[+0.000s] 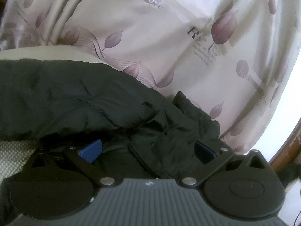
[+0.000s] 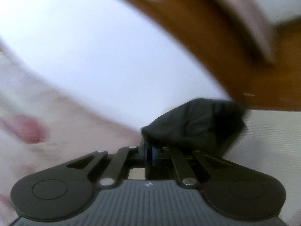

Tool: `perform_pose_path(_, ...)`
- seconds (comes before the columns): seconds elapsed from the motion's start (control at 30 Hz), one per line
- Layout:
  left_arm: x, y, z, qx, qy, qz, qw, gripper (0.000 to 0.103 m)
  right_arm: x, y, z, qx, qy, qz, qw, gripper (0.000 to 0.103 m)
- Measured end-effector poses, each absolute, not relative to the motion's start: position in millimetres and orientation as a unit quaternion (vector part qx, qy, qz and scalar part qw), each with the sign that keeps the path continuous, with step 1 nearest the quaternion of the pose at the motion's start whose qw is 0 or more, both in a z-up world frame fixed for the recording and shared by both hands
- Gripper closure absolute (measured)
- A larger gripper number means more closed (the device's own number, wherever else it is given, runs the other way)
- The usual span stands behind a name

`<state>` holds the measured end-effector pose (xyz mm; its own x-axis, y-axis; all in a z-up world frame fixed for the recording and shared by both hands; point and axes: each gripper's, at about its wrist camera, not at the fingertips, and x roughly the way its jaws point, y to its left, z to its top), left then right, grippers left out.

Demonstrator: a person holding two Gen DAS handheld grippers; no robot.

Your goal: Fold large clothes

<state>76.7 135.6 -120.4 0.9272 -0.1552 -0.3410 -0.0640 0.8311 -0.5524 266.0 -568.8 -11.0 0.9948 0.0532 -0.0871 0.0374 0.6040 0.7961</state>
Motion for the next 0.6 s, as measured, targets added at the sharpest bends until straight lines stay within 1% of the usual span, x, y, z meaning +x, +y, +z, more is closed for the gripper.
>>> perform_pose_path(0.13,74.6,139.5,-122.1,-0.305,0.182,-0.029,0.935,0.000,285.6,-474.1,36.0,0.418,0.028,0.136,0.898,0.099)
perform_pose_path(0.23,74.0,141.2,-122.6,-0.312,0.178,-0.032,0.933,0.000,301.6,-400.6,42.8,0.408,0.038,0.216,0.886,0.099)
perform_pose_path(0.37,73.7,143.1,-123.6,-0.322,0.173,-0.035,0.930,0.000,312.2,-295.5,22.0,0.385,0.087,0.294,0.871,0.099)
perform_pose_path(0.47,72.4,145.0,-125.1,-0.329,0.169,-0.039,0.928,0.000,317.1,-228.0,-7.8,0.350,0.132,0.319,0.871,0.098)
perform_pose_path(0.6,70.8,147.2,-126.2,-0.339,0.162,-0.043,0.926,0.000,322.3,-160.6,-52.7,0.268,0.184,0.308,0.894,0.098)
